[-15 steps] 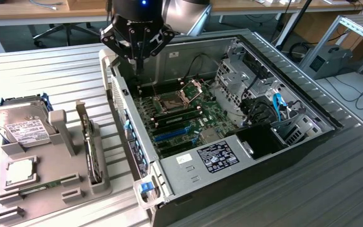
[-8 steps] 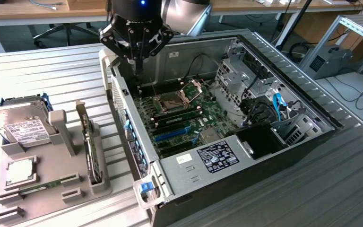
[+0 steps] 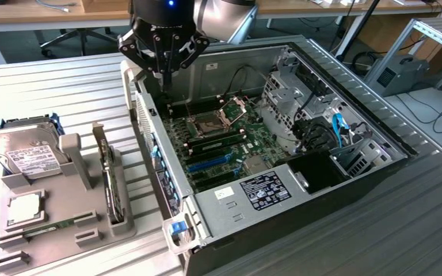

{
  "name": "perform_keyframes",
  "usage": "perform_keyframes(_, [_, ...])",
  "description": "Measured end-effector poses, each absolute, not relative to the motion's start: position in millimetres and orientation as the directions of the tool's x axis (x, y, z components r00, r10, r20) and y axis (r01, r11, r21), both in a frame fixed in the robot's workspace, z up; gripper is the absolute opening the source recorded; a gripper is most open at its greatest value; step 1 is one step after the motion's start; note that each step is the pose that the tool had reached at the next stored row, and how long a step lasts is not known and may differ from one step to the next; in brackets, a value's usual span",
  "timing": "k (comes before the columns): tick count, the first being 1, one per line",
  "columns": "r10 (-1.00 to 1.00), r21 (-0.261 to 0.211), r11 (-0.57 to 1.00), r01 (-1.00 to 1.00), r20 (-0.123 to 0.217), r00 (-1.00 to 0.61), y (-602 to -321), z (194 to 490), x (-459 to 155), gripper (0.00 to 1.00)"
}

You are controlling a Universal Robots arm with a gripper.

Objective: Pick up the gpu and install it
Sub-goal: 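Reach for the gpu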

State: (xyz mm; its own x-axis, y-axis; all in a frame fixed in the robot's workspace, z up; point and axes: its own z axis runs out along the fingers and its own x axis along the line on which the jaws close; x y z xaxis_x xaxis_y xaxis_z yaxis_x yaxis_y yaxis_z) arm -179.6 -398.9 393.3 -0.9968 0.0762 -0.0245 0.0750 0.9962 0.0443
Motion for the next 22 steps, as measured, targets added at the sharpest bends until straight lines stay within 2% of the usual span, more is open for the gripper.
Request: perform_keyframes(22, [0.076,0.044,0.996,0.075,-0.025,-0.997,-398.9,393.3,-187.8,0.11])
